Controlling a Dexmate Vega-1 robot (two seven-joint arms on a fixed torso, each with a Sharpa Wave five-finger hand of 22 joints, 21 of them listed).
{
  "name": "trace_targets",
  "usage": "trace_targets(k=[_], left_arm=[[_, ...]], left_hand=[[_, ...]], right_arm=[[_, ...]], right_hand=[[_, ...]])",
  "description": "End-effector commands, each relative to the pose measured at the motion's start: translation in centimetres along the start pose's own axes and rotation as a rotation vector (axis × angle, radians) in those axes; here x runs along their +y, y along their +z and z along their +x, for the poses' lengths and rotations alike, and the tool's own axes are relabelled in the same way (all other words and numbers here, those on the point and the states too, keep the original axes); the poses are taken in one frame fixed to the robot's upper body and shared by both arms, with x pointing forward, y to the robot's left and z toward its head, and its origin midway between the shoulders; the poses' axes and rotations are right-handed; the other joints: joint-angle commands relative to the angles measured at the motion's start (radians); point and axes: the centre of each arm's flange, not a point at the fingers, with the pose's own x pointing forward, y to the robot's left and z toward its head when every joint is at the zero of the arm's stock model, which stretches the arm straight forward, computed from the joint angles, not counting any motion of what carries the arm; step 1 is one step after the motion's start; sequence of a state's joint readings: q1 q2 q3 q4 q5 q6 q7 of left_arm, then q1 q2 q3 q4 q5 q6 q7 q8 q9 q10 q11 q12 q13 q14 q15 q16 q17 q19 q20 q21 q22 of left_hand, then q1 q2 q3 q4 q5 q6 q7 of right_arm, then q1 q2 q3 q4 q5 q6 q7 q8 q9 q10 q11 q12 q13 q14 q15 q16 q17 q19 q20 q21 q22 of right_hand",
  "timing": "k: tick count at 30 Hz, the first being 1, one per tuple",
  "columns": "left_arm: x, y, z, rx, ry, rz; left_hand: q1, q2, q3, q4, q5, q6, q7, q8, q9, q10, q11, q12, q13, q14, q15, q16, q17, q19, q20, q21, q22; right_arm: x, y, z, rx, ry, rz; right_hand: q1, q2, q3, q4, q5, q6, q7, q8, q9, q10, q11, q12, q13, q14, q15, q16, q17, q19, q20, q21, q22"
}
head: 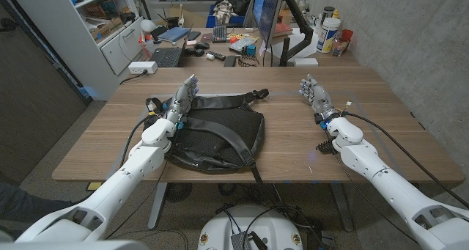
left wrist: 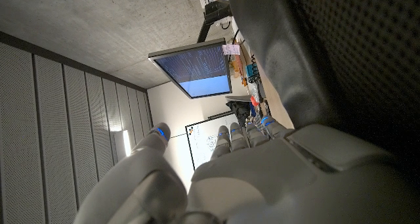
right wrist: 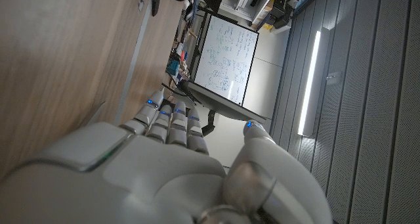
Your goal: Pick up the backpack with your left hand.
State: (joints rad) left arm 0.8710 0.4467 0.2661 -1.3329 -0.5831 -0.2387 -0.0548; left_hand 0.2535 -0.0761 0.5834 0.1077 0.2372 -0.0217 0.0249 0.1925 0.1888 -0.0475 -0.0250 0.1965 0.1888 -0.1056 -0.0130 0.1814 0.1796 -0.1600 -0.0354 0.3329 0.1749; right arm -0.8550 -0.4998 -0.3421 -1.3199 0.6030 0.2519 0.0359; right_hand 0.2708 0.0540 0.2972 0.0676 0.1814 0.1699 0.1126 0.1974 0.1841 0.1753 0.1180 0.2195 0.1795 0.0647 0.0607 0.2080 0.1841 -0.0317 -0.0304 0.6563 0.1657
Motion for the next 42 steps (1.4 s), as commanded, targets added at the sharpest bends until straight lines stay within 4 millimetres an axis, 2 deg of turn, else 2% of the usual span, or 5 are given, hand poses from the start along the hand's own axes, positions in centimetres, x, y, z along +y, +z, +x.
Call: trace_targets(k=[1, 23, 33, 38, 42], left_arm=[[0.1, -0.3, -0.4, 0.053, -0.008, 0.051], [0.0, 1.5, -1.7, 0.009, -0.013, 0.09], [-0.2, 2.6, -3.2, -0.02, 0.032, 0.172], [-0.2, 3.2, -4.0, -0.034, 0.084, 0.223], [0.0, 3.6, -4.7, -0.05, 0.121, 0.257]], left_hand=[[0.012, 0.002, 0.006, 0.0, 0.005, 0.005, 0.006, 0.007, 0.001, -0.003, 0.0, 0.005, 0.005, -0.003, 0.002, 0.007, 0.004, -0.005, -0.048, 0.004, 0.002], [0.023, 0.01, 0.007, -0.009, 0.003, 0.027, 0.004, 0.014, 0.001, 0.017, -0.011, 0.013, 0.004, 0.014, 0.0, 0.011, 0.003, 0.006, -0.034, -0.002, 0.003], [0.029, 0.015, 0.009, -0.014, 0.001, 0.037, 0.004, 0.016, 0.0, 0.027, -0.009, 0.016, 0.004, 0.024, 0.003, 0.013, 0.002, 0.008, -0.024, -0.006, 0.003], [0.035, 0.022, 0.012, -0.018, -0.001, 0.054, 0.005, 0.021, 0.0, 0.043, -0.004, 0.021, 0.004, 0.039, 0.004, 0.016, 0.002, 0.017, -0.008, -0.007, 0.003], [0.042, 0.029, 0.015, -0.022, -0.004, 0.072, 0.004, 0.025, 0.0, 0.062, -0.001, 0.027, 0.004, 0.058, 0.004, 0.02, 0.002, 0.03, -0.009, -0.007, 0.004]], right_arm=[[0.1, -0.1, -0.1, 0.001, -0.007, 0.004], [0.0, -0.5, -0.6, 0.007, -0.014, -0.002], [0.0, -0.3, -0.9, 0.008, -0.014, -0.007], [0.0, -0.5, -1.1, 0.008, -0.016, -0.005], [-0.2, -0.7, -1.4, 0.011, -0.02, -0.002]], right_hand=[[0.013, 0.0, 0.006, -0.004, 0.006, 0.013, -0.002, 0.006, 0.005, 0.014, 0.0, 0.007, 0.005, 0.004, 0.005, 0.005, 0.006, -0.009, 0.004, 0.003, 0.003], [0.014, 0.004, 0.004, -0.009, 0.005, 0.023, -0.005, 0.007, 0.005, 0.024, 0.001, 0.009, 0.005, 0.012, 0.006, 0.006, 0.006, -0.007, 0.011, -0.008, 0.003], [0.014, 0.005, 0.003, -0.01, 0.005, 0.023, -0.007, 0.006, 0.005, 0.026, -0.001, 0.009, 0.005, 0.014, 0.006, 0.006, 0.006, -0.005, 0.011, -0.013, 0.004], [0.013, 0.005, 0.002, -0.01, 0.005, 0.023, -0.007, 0.005, 0.005, 0.026, -0.001, 0.009, 0.005, 0.015, 0.005, 0.005, 0.006, -0.004, 0.011, -0.015, 0.004], [0.013, 0.005, 0.001, -0.011, 0.004, 0.023, -0.008, 0.005, 0.005, 0.028, -0.002, 0.009, 0.005, 0.016, 0.005, 0.005, 0.006, -0.003, 0.012, -0.017, 0.004]])
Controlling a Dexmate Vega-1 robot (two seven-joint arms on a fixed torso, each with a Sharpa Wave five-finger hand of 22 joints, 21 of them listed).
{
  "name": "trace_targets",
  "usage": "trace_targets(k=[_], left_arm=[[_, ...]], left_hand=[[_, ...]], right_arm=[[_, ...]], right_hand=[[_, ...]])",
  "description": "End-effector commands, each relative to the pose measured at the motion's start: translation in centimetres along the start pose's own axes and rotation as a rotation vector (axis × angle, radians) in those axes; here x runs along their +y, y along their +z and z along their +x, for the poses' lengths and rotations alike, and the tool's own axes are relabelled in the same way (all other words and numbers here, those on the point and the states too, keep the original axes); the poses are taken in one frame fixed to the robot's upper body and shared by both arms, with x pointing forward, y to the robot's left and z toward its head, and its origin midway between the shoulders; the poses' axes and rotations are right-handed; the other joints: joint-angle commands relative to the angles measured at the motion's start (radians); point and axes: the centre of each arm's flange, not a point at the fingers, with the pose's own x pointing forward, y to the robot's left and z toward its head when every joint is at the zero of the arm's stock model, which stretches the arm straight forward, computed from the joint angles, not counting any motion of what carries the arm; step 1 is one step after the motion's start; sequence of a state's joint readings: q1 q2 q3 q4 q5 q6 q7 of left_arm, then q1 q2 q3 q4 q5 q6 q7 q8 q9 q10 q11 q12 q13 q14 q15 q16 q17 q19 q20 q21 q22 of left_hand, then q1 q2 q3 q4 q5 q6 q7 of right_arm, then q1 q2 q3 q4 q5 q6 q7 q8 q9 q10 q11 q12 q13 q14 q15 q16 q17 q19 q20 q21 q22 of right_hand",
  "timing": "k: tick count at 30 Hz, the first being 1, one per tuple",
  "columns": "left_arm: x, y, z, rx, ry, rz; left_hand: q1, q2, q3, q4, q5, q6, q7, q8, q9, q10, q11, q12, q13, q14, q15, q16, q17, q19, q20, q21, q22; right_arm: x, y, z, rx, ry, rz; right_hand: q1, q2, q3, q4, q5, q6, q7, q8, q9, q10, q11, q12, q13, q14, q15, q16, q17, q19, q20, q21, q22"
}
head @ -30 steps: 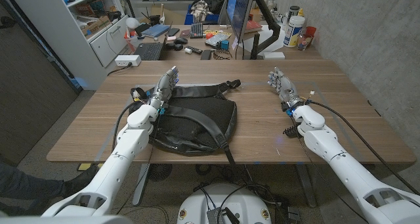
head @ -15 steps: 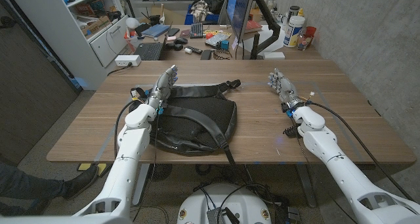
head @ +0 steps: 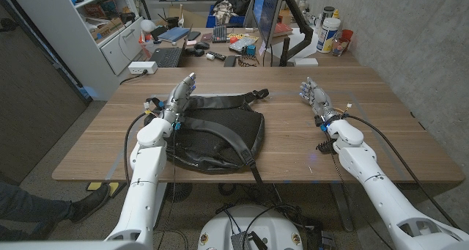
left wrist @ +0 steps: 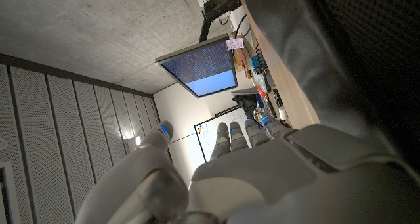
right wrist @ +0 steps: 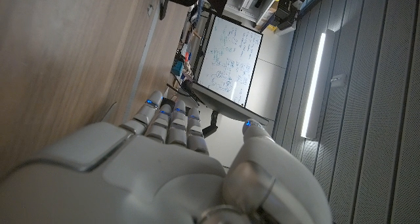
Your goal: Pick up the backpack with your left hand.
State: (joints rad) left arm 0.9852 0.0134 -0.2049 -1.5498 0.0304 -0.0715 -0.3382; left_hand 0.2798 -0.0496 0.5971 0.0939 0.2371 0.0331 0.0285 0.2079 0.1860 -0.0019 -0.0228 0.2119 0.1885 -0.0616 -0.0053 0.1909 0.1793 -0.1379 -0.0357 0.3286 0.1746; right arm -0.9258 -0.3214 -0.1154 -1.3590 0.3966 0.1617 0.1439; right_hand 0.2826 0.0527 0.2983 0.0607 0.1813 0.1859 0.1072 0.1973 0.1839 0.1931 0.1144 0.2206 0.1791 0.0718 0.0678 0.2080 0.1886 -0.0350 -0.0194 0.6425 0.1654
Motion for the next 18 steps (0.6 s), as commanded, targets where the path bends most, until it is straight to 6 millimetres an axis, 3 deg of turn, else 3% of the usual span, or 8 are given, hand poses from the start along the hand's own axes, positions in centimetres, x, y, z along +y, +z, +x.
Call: trace_targets(k=[1, 18], left_arm=[[0.6, 1.4, -2.3, -0.036, 0.107, 0.092], [1.7, 2.6, -4.9, -0.019, 0.202, 0.188]], left_hand=[[0.017, 0.005, 0.002, -0.009, -0.004, 0.024, 0.0, 0.012, 0.003, 0.018, -0.003, 0.011, 0.004, 0.015, -0.004, 0.011, 0.002, 0.008, -0.008, -0.003, 0.004], [0.031, 0.015, 0.008, -0.019, -0.009, 0.042, -0.005, 0.013, 0.003, 0.036, -0.008, 0.014, 0.004, 0.035, -0.004, 0.011, 0.001, 0.023, 0.006, -0.006, 0.004]], right_arm=[[-0.2, -0.4, -0.6, 0.006, -0.004, 0.002], [-0.6, -0.9, -1.2, 0.015, 0.002, 0.003]], right_hand=[[0.0, 0.007, 0.0, -0.004, 0.004, 0.007, -0.002, 0.005, 0.005, 0.011, 0.002, 0.008, 0.006, 0.009, -0.002, 0.005, 0.002, 0.001, 0.002, -0.003, 0.004], [-0.001, 0.008, -0.001, -0.005, 0.004, 0.01, -0.004, 0.004, 0.005, 0.015, 0.003, 0.008, 0.006, 0.014, -0.001, 0.005, 0.002, 0.004, 0.005, -0.01, 0.004]])
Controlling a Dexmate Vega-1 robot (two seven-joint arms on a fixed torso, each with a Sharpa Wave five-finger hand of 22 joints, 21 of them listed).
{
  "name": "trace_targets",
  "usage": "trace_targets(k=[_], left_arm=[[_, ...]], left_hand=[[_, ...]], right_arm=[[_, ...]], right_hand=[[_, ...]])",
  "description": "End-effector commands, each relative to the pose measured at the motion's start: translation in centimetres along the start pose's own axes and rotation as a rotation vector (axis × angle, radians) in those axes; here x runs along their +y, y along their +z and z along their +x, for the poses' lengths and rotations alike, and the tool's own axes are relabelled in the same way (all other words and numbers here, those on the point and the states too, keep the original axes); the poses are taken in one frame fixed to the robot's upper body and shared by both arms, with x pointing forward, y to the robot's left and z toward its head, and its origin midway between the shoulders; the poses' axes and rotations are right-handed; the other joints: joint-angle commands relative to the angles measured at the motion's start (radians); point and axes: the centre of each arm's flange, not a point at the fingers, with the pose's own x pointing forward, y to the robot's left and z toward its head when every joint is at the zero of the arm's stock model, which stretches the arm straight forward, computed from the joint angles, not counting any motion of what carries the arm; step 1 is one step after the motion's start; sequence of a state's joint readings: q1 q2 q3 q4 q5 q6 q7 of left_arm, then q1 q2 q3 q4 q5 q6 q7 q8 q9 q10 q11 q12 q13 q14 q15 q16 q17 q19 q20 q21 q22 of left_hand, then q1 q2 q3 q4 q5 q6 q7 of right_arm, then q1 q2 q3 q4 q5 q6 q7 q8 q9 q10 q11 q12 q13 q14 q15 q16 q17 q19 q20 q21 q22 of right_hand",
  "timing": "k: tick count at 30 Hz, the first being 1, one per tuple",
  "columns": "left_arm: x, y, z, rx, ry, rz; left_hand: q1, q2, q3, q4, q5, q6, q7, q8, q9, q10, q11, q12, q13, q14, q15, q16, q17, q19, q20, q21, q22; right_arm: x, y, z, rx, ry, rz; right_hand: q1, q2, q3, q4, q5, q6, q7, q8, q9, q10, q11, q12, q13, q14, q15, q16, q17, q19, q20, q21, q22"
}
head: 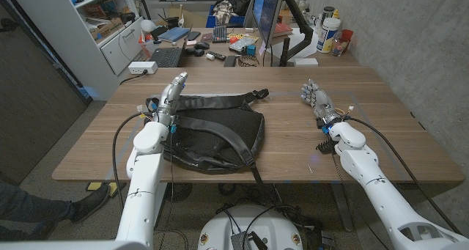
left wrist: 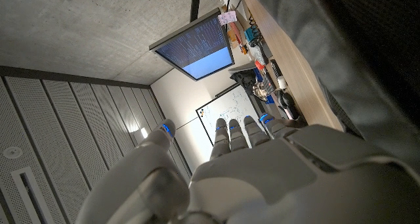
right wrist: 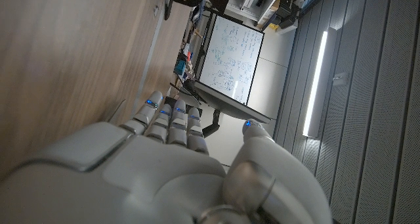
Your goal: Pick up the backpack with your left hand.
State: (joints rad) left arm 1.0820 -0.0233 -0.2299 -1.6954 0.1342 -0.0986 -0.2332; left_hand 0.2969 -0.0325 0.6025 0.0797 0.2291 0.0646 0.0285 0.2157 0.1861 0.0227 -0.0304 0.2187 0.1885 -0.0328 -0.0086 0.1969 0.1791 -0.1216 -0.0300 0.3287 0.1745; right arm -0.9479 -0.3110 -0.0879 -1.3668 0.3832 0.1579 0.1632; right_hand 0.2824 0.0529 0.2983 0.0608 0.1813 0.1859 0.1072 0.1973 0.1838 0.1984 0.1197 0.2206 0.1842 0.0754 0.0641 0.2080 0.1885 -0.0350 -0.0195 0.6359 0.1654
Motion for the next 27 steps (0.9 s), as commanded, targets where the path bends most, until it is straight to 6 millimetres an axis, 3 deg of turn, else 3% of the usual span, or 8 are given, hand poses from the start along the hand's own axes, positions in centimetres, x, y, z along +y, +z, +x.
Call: trace_targets(k=[1, 27], left_arm=[[1.1, 0.8, -1.7, 0.021, 0.079, 0.083], [2.6, 2.7, -3.2, 0.085, 0.175, 0.319]], left_hand=[[0.015, -0.002, 0.003, -0.005, -0.002, 0.011, -0.005, 0.005, 0.003, 0.012, 0.002, 0.007, 0.004, 0.007, 0.0, 0.005, 0.002, 0.007, 0.002, -0.007, 0.004], [0.062, 0.01, 0.018, -0.042, -0.013, 0.037, -0.013, 0.007, 0.004, 0.051, -0.002, 0.013, 0.004, 0.045, 0.002, 0.006, 0.0, 0.021, 0.034, -0.016, 0.005]], right_arm=[[-0.2, -0.4, -0.4, 0.008, 0.003, 0.004], [-0.5, -1.4, -0.6, 0.022, -0.01, 0.02]], right_hand=[[0.0, 0.007, -0.001, -0.005, 0.004, 0.009, -0.005, 0.004, 0.005, 0.01, -0.002, 0.008, 0.001, 0.012, 0.004, 0.005, 0.002, 0.005, 0.005, -0.004, 0.004], [0.0, 0.01, -0.001, -0.009, 0.003, 0.015, -0.01, 0.004, 0.005, 0.016, -0.006, 0.008, 0.001, 0.02, 0.001, 0.004, 0.001, 0.005, 0.01, -0.018, 0.005]])
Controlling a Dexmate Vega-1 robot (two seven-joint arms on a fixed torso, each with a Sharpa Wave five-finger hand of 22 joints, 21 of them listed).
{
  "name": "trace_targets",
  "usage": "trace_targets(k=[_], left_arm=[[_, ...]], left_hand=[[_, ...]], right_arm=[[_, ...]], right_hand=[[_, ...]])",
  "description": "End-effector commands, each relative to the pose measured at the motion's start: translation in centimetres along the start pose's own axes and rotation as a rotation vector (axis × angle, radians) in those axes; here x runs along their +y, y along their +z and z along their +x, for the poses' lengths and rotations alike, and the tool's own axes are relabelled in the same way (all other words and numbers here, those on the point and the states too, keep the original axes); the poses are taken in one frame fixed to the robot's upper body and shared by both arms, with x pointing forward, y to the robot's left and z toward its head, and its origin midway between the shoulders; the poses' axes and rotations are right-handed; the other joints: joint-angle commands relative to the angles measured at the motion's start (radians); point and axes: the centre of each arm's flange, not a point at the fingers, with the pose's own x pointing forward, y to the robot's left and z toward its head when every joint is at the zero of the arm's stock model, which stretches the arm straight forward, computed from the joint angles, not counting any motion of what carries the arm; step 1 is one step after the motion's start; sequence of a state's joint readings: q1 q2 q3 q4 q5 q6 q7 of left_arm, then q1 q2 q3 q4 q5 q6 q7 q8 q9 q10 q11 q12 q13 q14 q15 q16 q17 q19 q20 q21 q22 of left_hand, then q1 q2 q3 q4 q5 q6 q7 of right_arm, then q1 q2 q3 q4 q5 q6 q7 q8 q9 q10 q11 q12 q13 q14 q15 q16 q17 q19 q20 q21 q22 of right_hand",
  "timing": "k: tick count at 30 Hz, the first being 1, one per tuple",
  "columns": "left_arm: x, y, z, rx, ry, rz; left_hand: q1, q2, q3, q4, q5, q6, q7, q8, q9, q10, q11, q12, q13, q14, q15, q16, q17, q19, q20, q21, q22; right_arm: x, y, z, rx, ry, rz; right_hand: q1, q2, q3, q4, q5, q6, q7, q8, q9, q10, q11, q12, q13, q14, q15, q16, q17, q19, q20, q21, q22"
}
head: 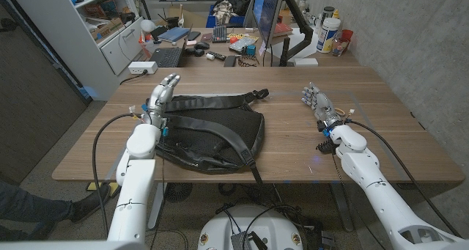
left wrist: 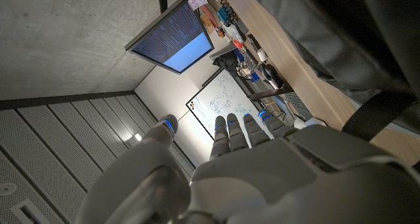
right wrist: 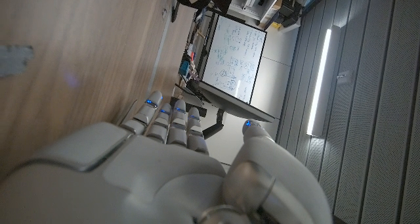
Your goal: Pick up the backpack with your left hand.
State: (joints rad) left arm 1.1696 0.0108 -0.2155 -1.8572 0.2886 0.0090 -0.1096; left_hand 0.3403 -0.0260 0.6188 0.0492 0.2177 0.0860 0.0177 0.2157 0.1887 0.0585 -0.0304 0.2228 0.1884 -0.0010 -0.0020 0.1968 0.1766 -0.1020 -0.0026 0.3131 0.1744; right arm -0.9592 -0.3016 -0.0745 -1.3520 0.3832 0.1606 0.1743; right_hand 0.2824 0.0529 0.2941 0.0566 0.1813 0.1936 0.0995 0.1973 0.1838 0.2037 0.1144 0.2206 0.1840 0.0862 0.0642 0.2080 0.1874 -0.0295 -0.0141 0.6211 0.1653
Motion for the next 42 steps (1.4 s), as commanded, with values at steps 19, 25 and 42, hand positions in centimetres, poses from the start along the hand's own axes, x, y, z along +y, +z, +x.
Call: trace_targets(k=[19, 25, 42], left_arm=[[3.5, 1.7, -2.1, 0.046, 0.132, 0.262], [4.2, 1.7, -2.5, 0.062, 0.123, 0.303], [6.3, 1.5, -4.0, 0.111, 0.096, 0.359]], left_hand=[[0.038, 0.005, 0.006, -0.027, -0.011, 0.032, -0.006, 0.007, 0.002, 0.034, -0.007, 0.01, 0.005, 0.029, -0.007, 0.004, 0.003, 0.011, 0.017, -0.005, 0.006], [0.04, 0.005, 0.006, -0.029, -0.012, 0.037, -0.007, 0.008, 0.002, 0.037, -0.006, 0.009, 0.005, 0.032, -0.007, 0.004, 0.003, 0.013, 0.02, -0.006, 0.006], [0.04, 0.005, 0.004, -0.031, -0.017, 0.035, -0.011, 0.004, 0.003, 0.037, -0.011, 0.006, 0.006, 0.034, -0.007, 0.001, 0.005, 0.016, 0.024, -0.01, 0.007]], right_arm=[[-0.6, -0.4, 0.3, 0.003, -0.004, 0.009], [-0.5, -0.6, 0.5, 0.011, 0.004, 0.012], [-0.6, -1.0, 1.1, 0.041, 0.022, -0.004]], right_hand=[[-0.001, 0.011, 0.002, -0.007, 0.003, 0.011, -0.004, 0.004, 0.005, 0.015, -0.003, 0.007, 0.001, 0.014, 0.0, 0.003, 0.002, 0.003, 0.005, -0.013, 0.005], [-0.001, 0.011, 0.001, -0.007, 0.003, 0.011, -0.004, 0.003, 0.005, 0.015, -0.002, 0.007, 0.001, 0.016, 0.0, 0.002, 0.002, 0.004, 0.006, -0.016, 0.005], [-0.001, 0.013, 0.001, -0.009, 0.003, 0.012, -0.005, 0.003, 0.005, 0.018, -0.003, 0.006, 0.002, 0.02, 0.0, 0.001, 0.002, 0.007, 0.006, -0.025, 0.006]])
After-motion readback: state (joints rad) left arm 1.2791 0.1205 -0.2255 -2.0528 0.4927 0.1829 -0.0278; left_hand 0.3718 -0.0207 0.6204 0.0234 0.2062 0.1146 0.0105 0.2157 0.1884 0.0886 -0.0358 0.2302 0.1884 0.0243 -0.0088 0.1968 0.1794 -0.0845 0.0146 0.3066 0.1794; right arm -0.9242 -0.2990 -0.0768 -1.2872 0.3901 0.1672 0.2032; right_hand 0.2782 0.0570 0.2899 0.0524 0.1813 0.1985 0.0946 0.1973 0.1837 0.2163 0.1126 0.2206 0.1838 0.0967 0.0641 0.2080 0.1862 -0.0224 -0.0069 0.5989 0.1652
